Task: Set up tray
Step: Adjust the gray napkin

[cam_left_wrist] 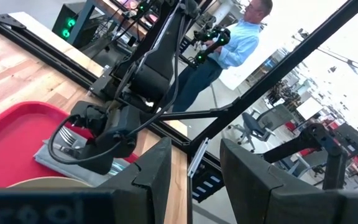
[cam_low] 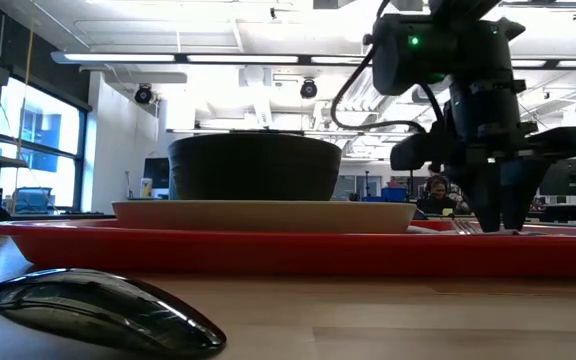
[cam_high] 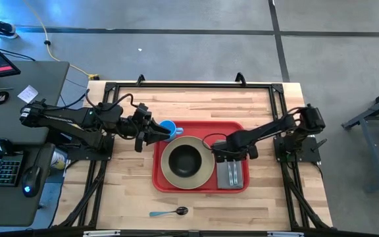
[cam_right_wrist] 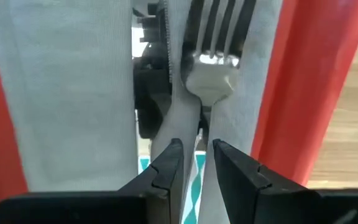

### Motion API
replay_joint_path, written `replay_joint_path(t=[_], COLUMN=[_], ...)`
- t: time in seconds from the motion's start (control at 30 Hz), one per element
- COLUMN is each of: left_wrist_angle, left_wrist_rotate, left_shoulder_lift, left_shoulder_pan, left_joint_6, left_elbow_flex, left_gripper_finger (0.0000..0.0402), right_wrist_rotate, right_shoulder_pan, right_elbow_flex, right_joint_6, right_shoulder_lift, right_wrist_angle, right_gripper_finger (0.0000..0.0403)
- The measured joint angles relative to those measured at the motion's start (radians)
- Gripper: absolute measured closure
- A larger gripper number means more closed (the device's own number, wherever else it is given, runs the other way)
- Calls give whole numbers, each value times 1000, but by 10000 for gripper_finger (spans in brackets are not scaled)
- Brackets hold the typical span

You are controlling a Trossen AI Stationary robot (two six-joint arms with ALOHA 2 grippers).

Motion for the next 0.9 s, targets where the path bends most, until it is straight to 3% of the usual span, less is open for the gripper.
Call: replay_joint_path(t=[0.9], left_wrist_angle=[-5], left_wrist_rotate=[56], left_shoulder_lift=[0], left_shoulder_pan=[0], left_joint_6=[-43], left_elbow_flex=[0], left_gripper_finger=[229], right_wrist_rotate=[42], right_shoulder_pan=[-67], right_elbow_flex=[1], right_joint_6=[-16], right_shoulder_lift=[40], right_wrist_angle=[16], right_gripper_finger=[320])
